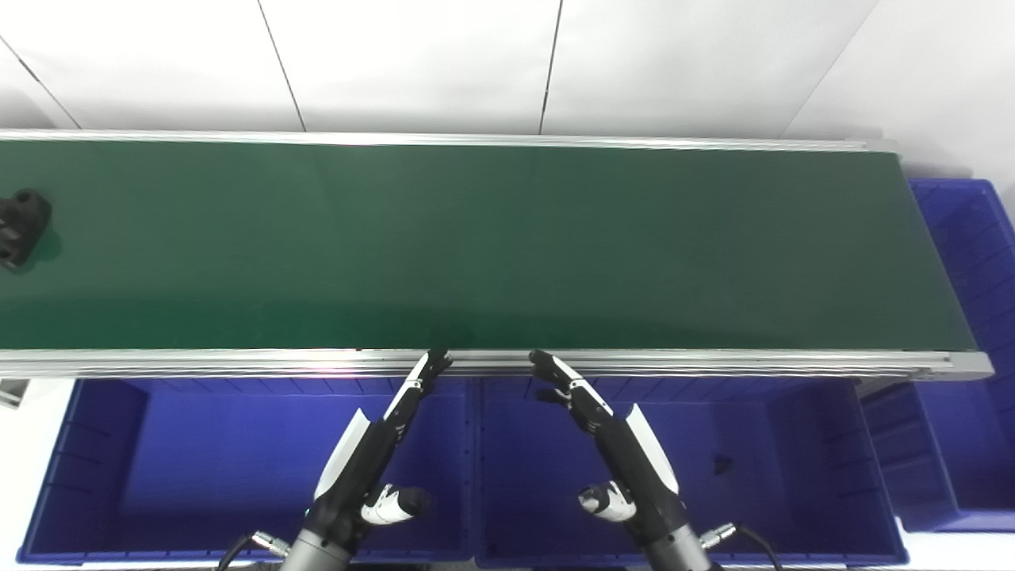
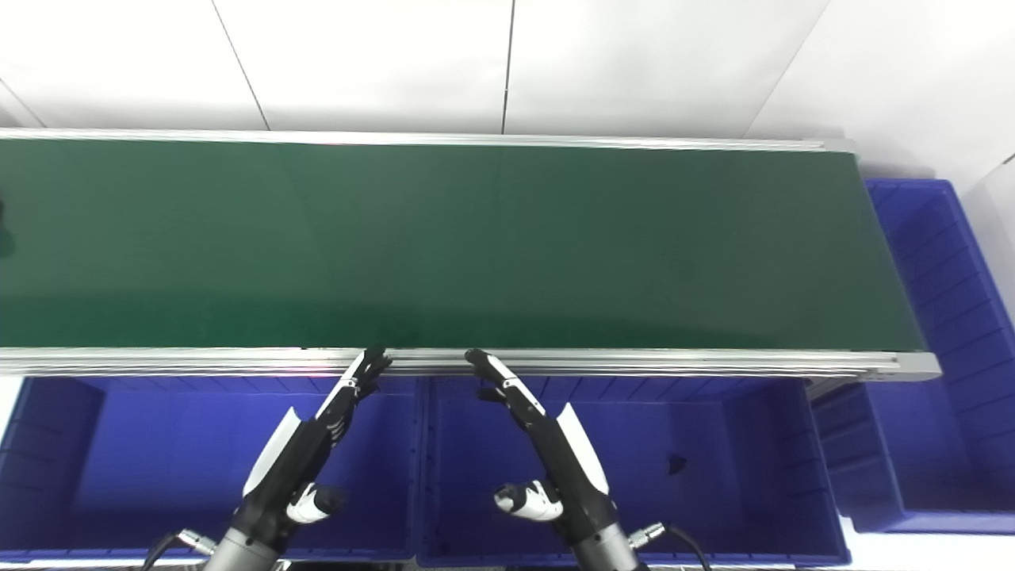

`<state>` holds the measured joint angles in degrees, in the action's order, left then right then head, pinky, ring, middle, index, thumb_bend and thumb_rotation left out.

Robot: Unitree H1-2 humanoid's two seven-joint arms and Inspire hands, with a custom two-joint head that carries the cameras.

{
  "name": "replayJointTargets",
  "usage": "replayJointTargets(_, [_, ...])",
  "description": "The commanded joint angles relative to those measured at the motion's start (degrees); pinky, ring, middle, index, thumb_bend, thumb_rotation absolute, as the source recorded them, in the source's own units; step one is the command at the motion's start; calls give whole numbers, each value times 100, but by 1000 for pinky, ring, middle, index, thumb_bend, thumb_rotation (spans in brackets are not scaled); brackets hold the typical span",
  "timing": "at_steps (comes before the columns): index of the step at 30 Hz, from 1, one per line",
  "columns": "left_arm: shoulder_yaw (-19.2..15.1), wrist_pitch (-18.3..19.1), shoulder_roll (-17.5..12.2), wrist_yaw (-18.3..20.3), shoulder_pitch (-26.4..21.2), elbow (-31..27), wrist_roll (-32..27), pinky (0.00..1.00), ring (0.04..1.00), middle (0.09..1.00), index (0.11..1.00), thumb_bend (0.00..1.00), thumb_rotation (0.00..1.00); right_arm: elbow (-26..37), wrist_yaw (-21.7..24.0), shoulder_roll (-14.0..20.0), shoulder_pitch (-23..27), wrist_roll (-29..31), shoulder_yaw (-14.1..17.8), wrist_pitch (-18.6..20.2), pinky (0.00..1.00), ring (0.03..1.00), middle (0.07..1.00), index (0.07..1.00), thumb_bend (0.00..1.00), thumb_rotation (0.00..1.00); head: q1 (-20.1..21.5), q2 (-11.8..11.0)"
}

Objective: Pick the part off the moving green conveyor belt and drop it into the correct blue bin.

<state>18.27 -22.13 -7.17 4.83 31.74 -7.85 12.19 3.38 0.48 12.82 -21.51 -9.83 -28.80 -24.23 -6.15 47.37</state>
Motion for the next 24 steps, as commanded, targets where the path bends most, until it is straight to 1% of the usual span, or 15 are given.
replayJointTargets(1, [11, -309, 11, -52, 52, -43, 56, 987, 1000, 970, 998, 1000, 995, 104, -113, 25, -23, -47, -17, -269, 846, 917, 940, 913, 984, 985, -3, -18])
replayJointTargets(3, [13, -361, 8, -51, 30, 15, 58, 987, 1000, 973, 999, 1000, 995, 24, -191, 50, 3, -125, -34, -269, 878, 928, 940, 914, 976, 997, -6, -38])
replayJointTargets(8, [8, -360, 22, -27, 17, 91, -6, 994, 1000, 976, 997, 1000, 985, -121, -328, 130, 62, -149, -116, -270, 887, 930, 938, 916, 970, 996, -27, -69])
replayJointTargets(12, [-4, -395, 33, -45, 22, 117, 37, 977, 995, 970, 994, 1000, 986, -163, -425, 184, 102, -177, -188, -270, 892, 932, 941, 922, 978, 1000, -21, -98])
replayJointTargets(14, [-6, -402, 33, -44, 26, 123, 42, 989, 999, 972, 997, 1000, 990, -179, -453, 202, 127, -158, -225, -270, 891, 930, 941, 923, 979, 1000, -18, -112])
replayJointTargets(18, [3, -441, 24, -51, 17, 163, 22, 995, 1000, 975, 997, 1000, 986, -198, -434, 223, 172, -72, -265, -270, 872, 927, 940, 922, 985, 999, -20, -130])
replayJointTargets(20, [-2, -444, 29, -64, 24, 163, 31, 997, 1000, 973, 996, 1000, 987, -218, -290, 192, 175, 183, -227, -270, 857, 922, 938, 916, 993, 980, -20, -130])
replayJointTargets(21, [1, -453, 28, -75, 23, 172, 35, 998, 1000, 972, 996, 1000, 987, -231, -249, 183, 177, 259, -218, -270, 849, 919, 938, 912, 996, 969, -37, -165])
replayJointTargets(24, [8, -465, 25, -80, 28, 179, 26, 1000, 1000, 974, 997, 1000, 989, -227, -201, 179, 177, 313, -203, -270, 837, 916, 940, 913, 986, 974, -37, -165])
